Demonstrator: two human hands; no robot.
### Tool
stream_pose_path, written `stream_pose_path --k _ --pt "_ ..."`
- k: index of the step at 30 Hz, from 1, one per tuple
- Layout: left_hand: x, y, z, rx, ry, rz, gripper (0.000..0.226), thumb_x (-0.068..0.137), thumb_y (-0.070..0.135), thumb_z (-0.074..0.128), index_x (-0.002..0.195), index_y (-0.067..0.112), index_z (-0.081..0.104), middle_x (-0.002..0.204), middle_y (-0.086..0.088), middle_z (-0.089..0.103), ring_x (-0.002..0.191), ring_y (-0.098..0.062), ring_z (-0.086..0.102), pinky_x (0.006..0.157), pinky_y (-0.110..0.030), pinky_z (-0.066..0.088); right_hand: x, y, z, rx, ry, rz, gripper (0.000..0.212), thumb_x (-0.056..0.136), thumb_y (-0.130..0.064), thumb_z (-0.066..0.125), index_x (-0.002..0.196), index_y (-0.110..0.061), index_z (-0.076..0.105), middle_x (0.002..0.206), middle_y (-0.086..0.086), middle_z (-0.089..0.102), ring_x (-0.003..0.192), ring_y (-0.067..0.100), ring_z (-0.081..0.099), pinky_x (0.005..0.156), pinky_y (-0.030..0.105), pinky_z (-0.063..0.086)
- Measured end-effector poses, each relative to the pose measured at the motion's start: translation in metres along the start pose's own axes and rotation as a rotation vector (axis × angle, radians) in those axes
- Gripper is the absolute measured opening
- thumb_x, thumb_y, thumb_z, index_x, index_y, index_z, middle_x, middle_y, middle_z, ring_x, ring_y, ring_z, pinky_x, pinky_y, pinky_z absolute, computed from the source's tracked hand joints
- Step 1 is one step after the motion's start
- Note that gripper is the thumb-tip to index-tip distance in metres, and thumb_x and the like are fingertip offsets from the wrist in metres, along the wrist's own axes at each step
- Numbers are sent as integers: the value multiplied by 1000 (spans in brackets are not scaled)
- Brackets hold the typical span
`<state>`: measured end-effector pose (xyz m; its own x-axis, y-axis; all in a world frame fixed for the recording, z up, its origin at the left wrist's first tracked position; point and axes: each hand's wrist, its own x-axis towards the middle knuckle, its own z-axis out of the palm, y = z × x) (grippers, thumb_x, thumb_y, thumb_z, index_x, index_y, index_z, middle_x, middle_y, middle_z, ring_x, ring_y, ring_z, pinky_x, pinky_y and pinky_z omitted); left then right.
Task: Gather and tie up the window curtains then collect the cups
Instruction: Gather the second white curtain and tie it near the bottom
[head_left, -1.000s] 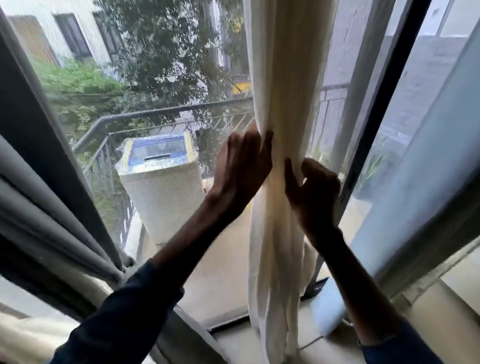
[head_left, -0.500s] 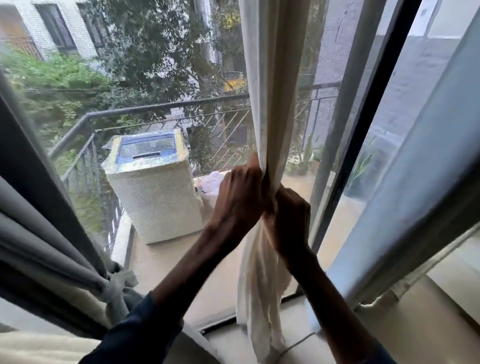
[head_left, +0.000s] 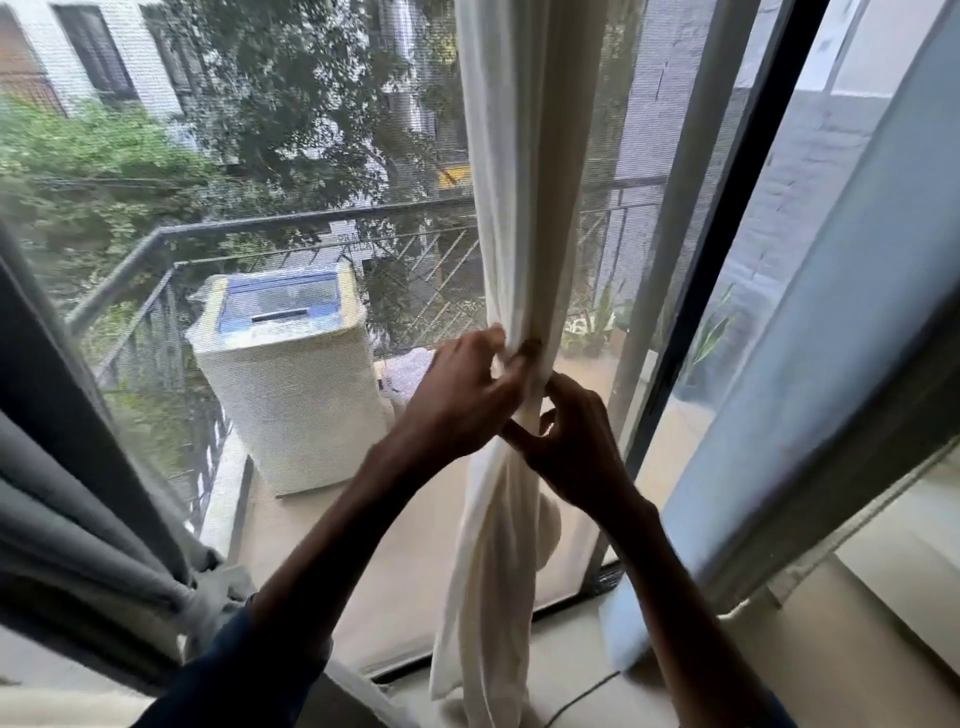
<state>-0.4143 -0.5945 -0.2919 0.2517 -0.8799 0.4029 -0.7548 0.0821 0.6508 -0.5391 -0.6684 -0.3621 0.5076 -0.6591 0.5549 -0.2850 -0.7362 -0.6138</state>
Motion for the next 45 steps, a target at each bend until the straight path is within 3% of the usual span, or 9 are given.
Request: stream_pose_path --k 3,6,10,14,20,27,32,41,45 --pt "-1 4 -15 -53 -176 0 45 89 48 44 79 9 64 79 -12 66 80 -30 67 74 -49 56 4 4 -7 17 27 23 32 82 -48 77 97 -19 74 68 -9 66 61 5 60 60 22 41" --pt "0 -3 -28 -61 -274 17 25 80 32 49 83 14 66 84 -4 69 84 -22 67 77 -49 56 4 6 -13 82 -8 45 19 86 -35 76 101 -22 79 87 -6 78 75 -6 67 65 16 49" --pt "-7 -29 -22 214 25 -83 46 81 43 63 124 28 60 112 10 70 98 -14 68 89 -39 54 6 14 -14 186 -41 124 13 90 -29 74 98 -20 79 82 -15 76 74 4 72 63 25 54" --pt "-9 -43 -12 339 169 -140 51 79 76 57 103 31 65 101 15 69 82 -12 68 75 -34 53 6 23 -12 373 -104 136 9 92 -24 73 97 -20 79 90 -6 78 84 9 73 71 34 59" --pt "-19 -52 -26 263 299 -125 31 92 44 61 71 28 77 51 13 56 54 -5 55 56 -26 40 9 33 -11 288 -53 197 32 93 -40 69 91 -9 77 86 5 77 87 16 73 75 47 58" --pt "-62 -33 -6 222 335 1 35 96 35 61 67 19 73 61 7 71 57 -15 67 61 -37 53 -2 -3 11 -133 257 225 44 97 -37 62 61 -18 45 55 11 56 52 30 49 54 31 26" --pt "-79 -16 21 306 410 121 31 93 24 65 67 20 50 60 -2 56 62 -26 55 56 -36 35 -24 -20 39 -201 294 188 28 91 -31 69 73 -13 56 56 16 61 53 40 59 47 42 45" --pt "-88 -40 45 -198 359 -101 13 92 20 68 84 24 58 76 12 63 68 -9 67 54 -26 58 -57 -11 57 -161 257 149 18 94 -32 66 97 -14 68 67 13 70 64 38 68 50 36 48" --pt "-93 -42 50 -225 295 -75 16 93 17 66 80 18 57 74 6 62 71 -9 69 60 -24 59 -66 -8 56 -153 281 163 9 90 -19 72 89 -12 66 61 9 66 56 29 63 50 26 31"
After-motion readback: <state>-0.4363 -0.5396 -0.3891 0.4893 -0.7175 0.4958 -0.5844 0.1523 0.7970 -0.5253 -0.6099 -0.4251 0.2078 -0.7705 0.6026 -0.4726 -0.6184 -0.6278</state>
